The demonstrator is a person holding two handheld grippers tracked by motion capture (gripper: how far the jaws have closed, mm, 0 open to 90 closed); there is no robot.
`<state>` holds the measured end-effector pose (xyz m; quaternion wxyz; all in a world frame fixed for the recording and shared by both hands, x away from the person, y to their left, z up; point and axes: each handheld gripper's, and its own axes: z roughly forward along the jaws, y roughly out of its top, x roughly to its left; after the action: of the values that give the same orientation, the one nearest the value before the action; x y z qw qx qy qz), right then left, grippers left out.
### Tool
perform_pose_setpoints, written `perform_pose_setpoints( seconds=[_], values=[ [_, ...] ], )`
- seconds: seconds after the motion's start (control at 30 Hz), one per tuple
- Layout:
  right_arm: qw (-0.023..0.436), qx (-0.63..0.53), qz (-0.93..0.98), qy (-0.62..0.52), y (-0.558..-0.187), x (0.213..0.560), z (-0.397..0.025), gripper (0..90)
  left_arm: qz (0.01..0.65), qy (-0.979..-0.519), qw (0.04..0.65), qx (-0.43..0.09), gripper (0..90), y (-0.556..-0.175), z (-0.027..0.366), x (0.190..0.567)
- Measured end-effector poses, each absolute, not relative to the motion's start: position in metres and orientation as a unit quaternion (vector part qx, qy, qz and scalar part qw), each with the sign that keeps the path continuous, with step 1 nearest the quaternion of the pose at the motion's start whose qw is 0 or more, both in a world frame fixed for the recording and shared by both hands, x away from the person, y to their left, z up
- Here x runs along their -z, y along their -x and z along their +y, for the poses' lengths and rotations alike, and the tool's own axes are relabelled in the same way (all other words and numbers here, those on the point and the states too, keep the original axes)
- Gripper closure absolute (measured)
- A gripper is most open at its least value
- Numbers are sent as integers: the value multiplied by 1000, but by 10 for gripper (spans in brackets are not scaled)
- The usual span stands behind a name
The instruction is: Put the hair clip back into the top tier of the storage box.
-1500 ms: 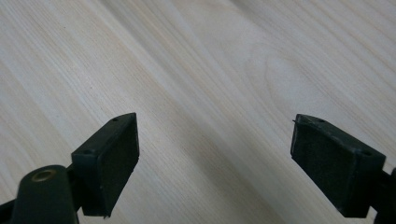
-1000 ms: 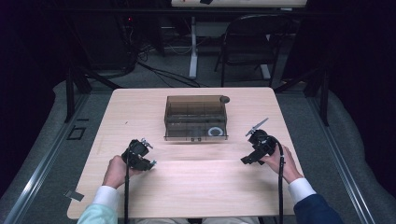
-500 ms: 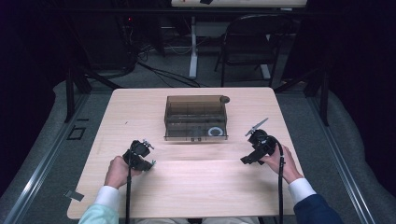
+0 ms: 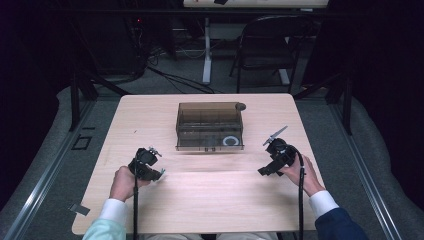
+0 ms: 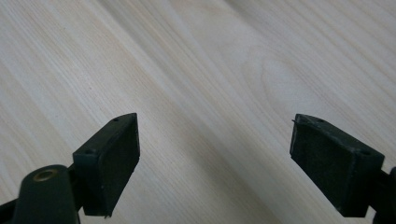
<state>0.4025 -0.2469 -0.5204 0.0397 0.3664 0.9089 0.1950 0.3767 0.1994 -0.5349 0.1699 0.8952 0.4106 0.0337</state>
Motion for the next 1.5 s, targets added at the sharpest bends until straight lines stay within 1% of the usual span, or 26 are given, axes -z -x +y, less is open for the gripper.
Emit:
perform_pose_setpoints(
  seconds=[0.33, 0.43, 0.93, 1.1, 1.5],
  values=[
    [41, -196, 911, -361, -403, 519, -247, 155, 419, -890, 178, -28, 854, -379, 203, 527],
    [42, -213, 904, -369, -402, 520, -247, 154, 424, -885, 188, -24, 854, -380, 208, 524],
    [40, -203, 906, -369, -403, 522, -248, 154, 425, -887, 180, -19, 855, -382, 211, 517],
    [40, -199, 907, -369, -404, 523, -248, 153, 419, -888, 188, -19, 854, -385, 212, 510],
    [38, -193, 909, -367, -404, 523, -249, 153, 406, -895, 183, -31, 854, -396, 205, 486]
  ],
)
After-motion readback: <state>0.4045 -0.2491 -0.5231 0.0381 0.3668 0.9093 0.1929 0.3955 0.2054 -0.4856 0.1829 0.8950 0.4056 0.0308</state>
